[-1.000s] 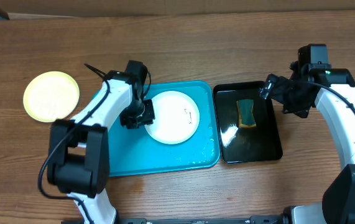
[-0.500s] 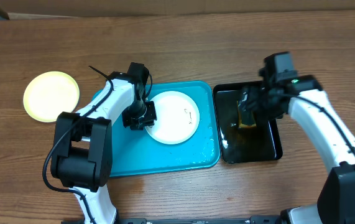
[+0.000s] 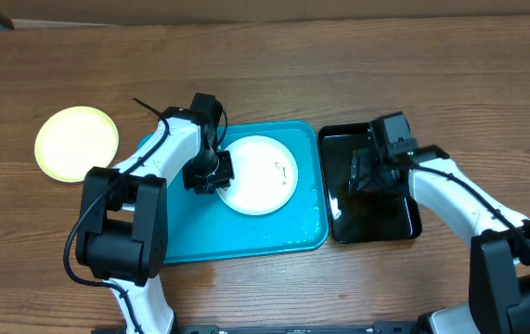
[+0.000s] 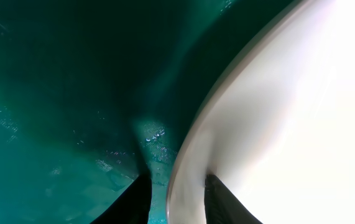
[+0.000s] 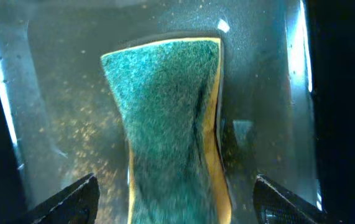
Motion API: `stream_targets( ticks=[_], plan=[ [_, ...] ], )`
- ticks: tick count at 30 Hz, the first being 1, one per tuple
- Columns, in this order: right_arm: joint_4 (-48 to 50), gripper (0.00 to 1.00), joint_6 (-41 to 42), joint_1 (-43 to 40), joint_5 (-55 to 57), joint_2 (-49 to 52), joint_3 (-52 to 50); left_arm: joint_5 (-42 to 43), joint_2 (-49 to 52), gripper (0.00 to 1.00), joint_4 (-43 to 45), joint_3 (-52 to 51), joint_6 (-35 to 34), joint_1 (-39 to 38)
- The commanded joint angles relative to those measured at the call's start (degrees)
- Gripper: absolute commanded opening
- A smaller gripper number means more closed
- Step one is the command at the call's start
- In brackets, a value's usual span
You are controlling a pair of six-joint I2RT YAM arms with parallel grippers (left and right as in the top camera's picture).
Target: Clean dirty plates on tray and stack at the side
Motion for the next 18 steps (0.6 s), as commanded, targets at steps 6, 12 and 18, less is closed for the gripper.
stream_targets(
  ticks=[6, 12, 18],
  plan=[
    [8.79, 0.63, -0.39, -0.04, 2.05, 0.39, -5.42, -0.28, 2.34, 0.31, 0.13, -0.57, -0.83, -0.48],
    [9.09, 0.37, -0.35, -0.17, 8.81, 0.39, -5.42, -0.28, 2.34, 0.31, 0.11, -0.57, -0.83, -0.48],
    [9.07, 0.04, -0.37, -0.20, 8.72, 0.37, -5.33, -0.31, 2.34, 0.31, 0.17, -0.57, -0.83, -0.48]
  ],
)
